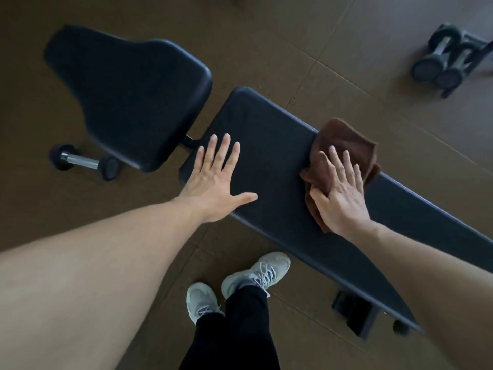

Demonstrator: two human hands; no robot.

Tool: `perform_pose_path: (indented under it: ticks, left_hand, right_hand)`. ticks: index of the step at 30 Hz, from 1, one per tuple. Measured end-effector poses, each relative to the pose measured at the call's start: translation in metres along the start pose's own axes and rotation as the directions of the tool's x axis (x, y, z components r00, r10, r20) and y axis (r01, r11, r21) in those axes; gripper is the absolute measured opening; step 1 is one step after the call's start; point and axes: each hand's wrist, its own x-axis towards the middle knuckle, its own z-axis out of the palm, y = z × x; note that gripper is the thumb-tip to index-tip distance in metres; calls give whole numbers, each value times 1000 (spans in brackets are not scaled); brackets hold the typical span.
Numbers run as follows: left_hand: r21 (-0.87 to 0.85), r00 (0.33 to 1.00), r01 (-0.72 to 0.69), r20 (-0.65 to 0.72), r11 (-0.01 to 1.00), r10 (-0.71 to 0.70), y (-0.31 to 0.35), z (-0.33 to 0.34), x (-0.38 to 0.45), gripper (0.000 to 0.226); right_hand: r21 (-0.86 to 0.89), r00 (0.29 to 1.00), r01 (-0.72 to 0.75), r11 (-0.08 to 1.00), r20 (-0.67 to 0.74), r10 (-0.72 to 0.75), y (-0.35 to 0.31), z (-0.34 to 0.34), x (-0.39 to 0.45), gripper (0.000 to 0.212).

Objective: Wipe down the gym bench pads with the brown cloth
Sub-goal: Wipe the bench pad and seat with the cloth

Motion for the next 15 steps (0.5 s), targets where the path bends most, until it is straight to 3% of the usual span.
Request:
perform_pose_path:
  ticks: [6,9,12,15]
  left_hand:
    - [-93,990,-41,-138,995,28,-27,56,-92,77]
    - [-180,983,88,-142,980,-114,-46,77,-126,76]
    - [-293,954,262,-64,920,-292,-64,96,-154,75]
    - [-401,923,337,-39,851,-384,-78,109,-174,71]
  right_hand:
    - [-54,982,157,986,112,-150,-54,39,-71,86]
    - [-130,968,229,965,131,-212,-80,47,-65,81]
    - [-191,914,396,898,179,-364,-121,51,-40,77]
    - [-233,873,487,842,168,-458,-176,66,-12,80]
